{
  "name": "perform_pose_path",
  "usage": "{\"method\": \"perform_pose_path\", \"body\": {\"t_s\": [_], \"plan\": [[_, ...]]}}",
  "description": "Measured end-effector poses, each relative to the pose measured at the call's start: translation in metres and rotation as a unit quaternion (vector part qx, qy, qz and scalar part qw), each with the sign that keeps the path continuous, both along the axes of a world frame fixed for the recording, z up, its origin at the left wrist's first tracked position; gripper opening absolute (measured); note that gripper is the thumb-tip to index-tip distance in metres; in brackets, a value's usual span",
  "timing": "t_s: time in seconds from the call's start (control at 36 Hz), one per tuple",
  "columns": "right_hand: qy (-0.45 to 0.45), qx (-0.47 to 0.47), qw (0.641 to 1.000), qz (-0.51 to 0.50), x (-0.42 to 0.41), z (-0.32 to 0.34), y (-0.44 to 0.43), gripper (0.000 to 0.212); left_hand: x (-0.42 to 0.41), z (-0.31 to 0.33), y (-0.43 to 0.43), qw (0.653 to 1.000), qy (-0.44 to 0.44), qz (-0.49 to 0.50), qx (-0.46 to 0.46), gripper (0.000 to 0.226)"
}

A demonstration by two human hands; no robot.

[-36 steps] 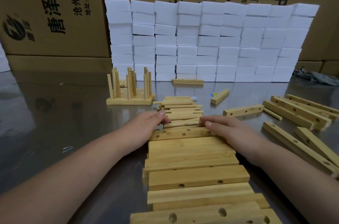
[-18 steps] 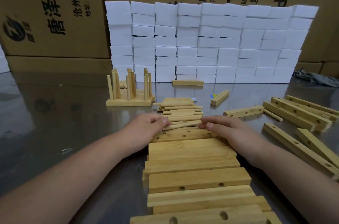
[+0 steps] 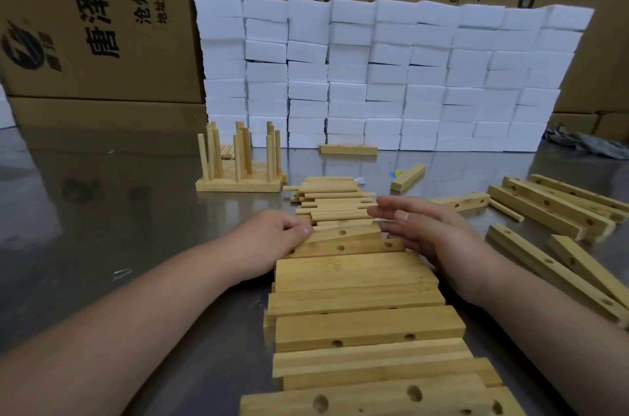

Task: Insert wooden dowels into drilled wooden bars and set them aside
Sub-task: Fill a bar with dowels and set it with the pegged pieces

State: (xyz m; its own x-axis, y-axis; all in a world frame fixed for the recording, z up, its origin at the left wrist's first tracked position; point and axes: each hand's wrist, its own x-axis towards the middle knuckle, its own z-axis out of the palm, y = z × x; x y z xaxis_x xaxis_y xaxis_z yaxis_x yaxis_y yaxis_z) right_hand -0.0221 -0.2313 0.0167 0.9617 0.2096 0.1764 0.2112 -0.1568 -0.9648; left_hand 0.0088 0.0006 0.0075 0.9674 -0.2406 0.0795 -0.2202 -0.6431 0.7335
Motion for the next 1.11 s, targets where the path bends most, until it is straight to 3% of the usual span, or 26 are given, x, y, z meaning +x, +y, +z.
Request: {"method": "perform_pose_path", "body": {"t_s": [0.11, 0.25, 0.36, 0.5, 0.56, 0.67, 0.75, 0.92, 1.11], "plan": [[-0.013, 0.029, 0.999, 0.018, 0.000, 0.000, 0.001, 0.032, 0.000, 0.001, 0.000, 0.999, -0.033, 0.019, -0.029, 0.013], [-0.030, 0.035, 0.998, 0.034, -0.003, 0.003, 0.004, 0.046, -0.003, 0.007, -0.002, 0.998, -0.052, -0.023, 0.007, 0.009], [-0.022, 0.019, 0.999, 0.042, -0.006, 0.006, 0.007, 0.042, -0.002, 0.007, -0.001, 0.998, -0.041, -0.028, 0.036, 0.005], [-0.040, -0.019, 0.998, -0.048, -0.002, 0.004, 0.007, 0.021, -0.003, 0.007, -0.002, 0.998, -0.053, -0.021, 0.014, 0.007], [-0.045, -0.031, 0.994, -0.091, 0.002, 0.002, 0.006, 0.017, -0.004, 0.008, -0.003, 0.996, -0.092, 0.001, -0.011, 0.012], [-0.048, -0.036, 0.987, -0.148, 0.005, 0.003, 0.006, 0.018, -0.009, 0.017, -0.002, 0.972, -0.166, 0.074, -0.150, 0.019], [-0.062, -0.035, 0.987, -0.141, 0.002, 0.006, 0.007, 0.025, -0.014, 0.024, -0.005, 0.959, -0.206, 0.062, -0.187, 0.017], [-0.109, -0.051, 0.990, -0.071, -0.011, 0.015, 0.015, 0.012, -0.030, 0.025, -0.022, 0.956, -0.256, 0.024, -0.138, 0.020], [-0.111, 0.012, 0.992, -0.055, -0.015, 0.019, 0.019, 0.011, -0.038, 0.029, -0.027, 0.947, -0.312, -0.013, -0.073, 0.024]]}}
